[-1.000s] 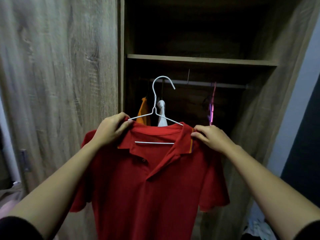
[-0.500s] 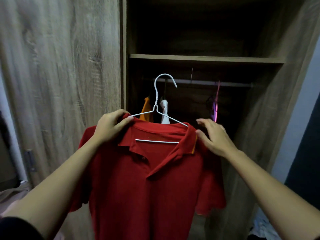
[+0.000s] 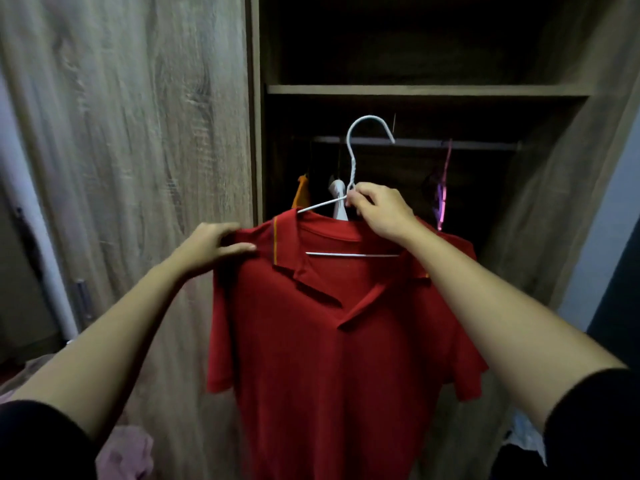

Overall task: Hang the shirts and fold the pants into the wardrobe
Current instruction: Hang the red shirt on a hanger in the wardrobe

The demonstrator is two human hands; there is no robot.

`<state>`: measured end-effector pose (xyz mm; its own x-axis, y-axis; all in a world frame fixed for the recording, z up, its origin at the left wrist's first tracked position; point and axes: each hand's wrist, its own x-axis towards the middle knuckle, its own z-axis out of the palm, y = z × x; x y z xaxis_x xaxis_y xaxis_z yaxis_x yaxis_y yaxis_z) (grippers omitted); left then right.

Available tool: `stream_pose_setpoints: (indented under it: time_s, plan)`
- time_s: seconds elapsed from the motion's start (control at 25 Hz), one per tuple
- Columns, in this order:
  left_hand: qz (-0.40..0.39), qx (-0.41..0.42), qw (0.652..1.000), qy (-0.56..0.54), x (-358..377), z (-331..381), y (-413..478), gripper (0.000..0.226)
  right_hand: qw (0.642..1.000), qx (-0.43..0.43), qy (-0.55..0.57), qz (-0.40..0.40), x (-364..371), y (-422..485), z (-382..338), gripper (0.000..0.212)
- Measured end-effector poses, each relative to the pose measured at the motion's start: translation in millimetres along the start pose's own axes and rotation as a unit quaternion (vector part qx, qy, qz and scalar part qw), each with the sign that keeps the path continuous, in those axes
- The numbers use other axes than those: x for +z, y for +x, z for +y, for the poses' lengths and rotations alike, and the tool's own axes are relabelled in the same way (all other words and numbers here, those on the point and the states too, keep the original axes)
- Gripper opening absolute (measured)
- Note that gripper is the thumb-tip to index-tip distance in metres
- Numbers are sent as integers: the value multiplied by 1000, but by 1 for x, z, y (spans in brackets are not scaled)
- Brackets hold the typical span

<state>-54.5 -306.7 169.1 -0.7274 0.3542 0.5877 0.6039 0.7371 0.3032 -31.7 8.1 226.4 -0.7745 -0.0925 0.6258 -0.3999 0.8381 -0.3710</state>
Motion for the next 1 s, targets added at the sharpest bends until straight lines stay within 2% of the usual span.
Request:
stream_pose_setpoints:
  time_s: [0.12, 0.32, 0.48, 0.6, 0.72, 0.84, 0.92, 1.0]
  plan:
    - [-5, -74, 994, -81, 11, -29, -28, 40, 1000, -12, 10, -5, -11, 2, 2, 29]
    - [-23, -95, 994, -51, 27, -38, -40, 24, 1000, 2, -16, -23, -9, -3, -6, 25]
    - [-29, -135, 974, -177, 30, -36, -38, 7, 1000, -10, -7, 15, -18, 0, 2, 26]
    - [-59, -123, 977, -166, 28, -23, -38, 14, 1000, -12, 1, 18, -21, 0, 10, 19]
    - [26, -88, 979, -184, 22, 2, -23, 17, 1000, -22, 11, 2, -16, -6, 13, 19]
    - [39, -55, 990, -124, 20, 24, -8, 10, 999, -29, 26, -4, -16, -9, 7, 23]
    - [66, -80, 983, -151, 24, 26, -5, 24, 999, -27, 31, -8, -17, -12, 5, 24]
    - [49, -79, 981, -168, 24, 25, -8, 17, 999, -22, 40, -14, -17, -15, 5, 24]
